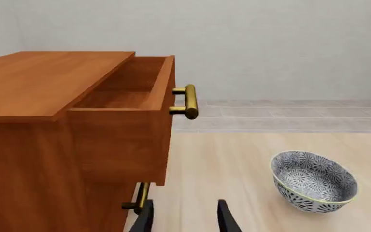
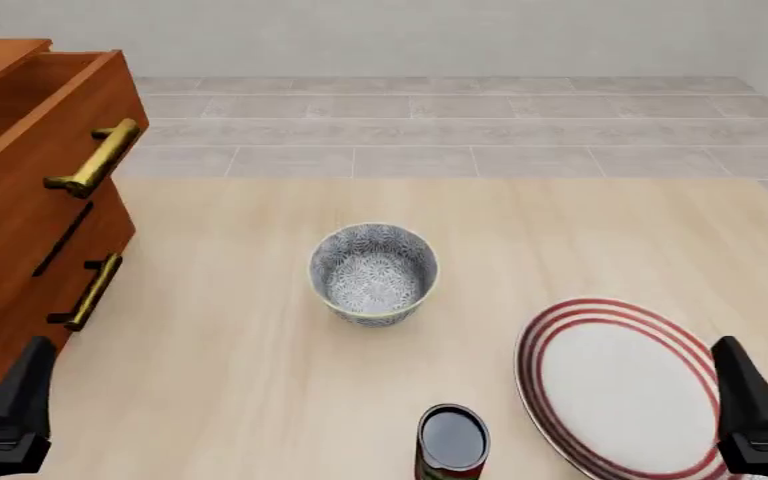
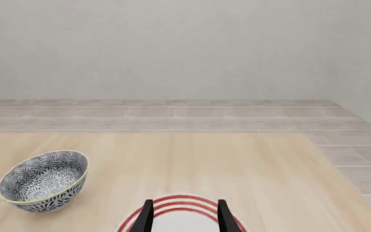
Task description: Put the bowl on top of the cabinet.
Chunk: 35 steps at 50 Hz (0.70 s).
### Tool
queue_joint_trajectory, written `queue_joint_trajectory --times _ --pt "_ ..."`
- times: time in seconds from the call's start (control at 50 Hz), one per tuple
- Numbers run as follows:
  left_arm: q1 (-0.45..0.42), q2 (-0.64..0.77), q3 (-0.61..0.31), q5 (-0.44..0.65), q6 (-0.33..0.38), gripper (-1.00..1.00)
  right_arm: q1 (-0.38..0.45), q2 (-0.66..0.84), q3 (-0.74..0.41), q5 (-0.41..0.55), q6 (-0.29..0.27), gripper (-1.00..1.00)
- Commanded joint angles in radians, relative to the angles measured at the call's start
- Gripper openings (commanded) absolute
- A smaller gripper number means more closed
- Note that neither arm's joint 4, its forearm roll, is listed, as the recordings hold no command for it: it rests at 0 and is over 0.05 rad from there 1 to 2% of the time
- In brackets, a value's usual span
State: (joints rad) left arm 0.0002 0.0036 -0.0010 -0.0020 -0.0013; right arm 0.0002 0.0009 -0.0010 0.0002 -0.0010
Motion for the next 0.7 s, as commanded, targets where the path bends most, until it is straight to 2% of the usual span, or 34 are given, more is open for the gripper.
queue_joint_trajectory --times 0.02,0.36,0.7 --pt "0.002 0.009 -0.003 -0.003 -0.011 1.0 -0.002 0.001 -0.003 0.001 -0.009 1.0" --pt "-0.002 -0.002 -0.003 0.006 -0.014 1.0 0.002 0.0 -0.002 -0.001 -0.013 1.0" --pt "-0.105 -0.003 -0.008 0.013 -0.017 1.0 0.015 0.002 -0.005 -0.004 -0.011 1.0"
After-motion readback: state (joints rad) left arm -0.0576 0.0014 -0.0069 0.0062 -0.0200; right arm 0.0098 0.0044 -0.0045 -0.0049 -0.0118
